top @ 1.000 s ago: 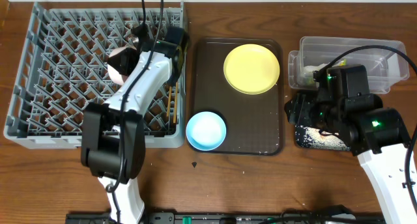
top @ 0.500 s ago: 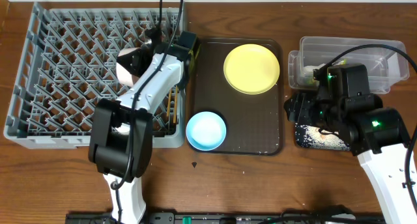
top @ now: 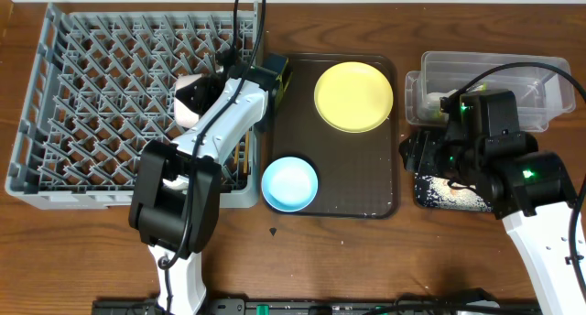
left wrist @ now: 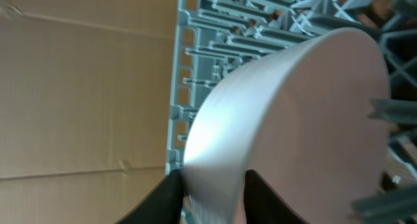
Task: Sort waste into correct bins and load items into the dishwasher
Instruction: 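Carry the pink bowl left and set it upright in the dish rack, then reach the left gripper to the light-blue bowl and grasp its rim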
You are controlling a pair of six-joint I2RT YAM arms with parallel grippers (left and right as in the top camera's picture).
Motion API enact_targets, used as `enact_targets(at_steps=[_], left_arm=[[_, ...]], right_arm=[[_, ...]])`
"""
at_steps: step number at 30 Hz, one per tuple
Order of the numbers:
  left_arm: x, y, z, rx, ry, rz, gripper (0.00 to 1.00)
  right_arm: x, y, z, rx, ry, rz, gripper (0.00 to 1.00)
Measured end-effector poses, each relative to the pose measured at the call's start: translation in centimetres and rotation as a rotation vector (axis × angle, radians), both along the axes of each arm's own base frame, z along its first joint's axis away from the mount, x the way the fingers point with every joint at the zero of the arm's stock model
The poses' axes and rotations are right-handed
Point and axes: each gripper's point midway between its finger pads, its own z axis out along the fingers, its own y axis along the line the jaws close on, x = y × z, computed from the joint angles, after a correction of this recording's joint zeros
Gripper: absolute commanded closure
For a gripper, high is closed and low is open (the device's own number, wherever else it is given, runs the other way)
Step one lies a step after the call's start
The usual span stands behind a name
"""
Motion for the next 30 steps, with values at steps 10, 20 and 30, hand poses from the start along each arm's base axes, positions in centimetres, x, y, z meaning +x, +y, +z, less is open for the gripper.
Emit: enact_targets(at_steps=[10, 20, 30], left_arm=[[-1.1, -4.8, -2.5, -0.151, 0.072, -0.076, 0.31], [-4.7, -11.8, 1.9, -0.583, 0.021, -0.215, 0.59], [-10.4, -19.1, 1.0, -1.073, 0.141, -0.206, 0.92]], right_arm=[[0.0, 0.0, 0.0, 0.000, 0.000, 0.000, 0.34], [0.0, 0.0, 0.0, 0.000, 0.000, 0.000, 0.34], [0.0, 0.0, 0.0, 0.000, 0.000, 0.000, 0.34]])
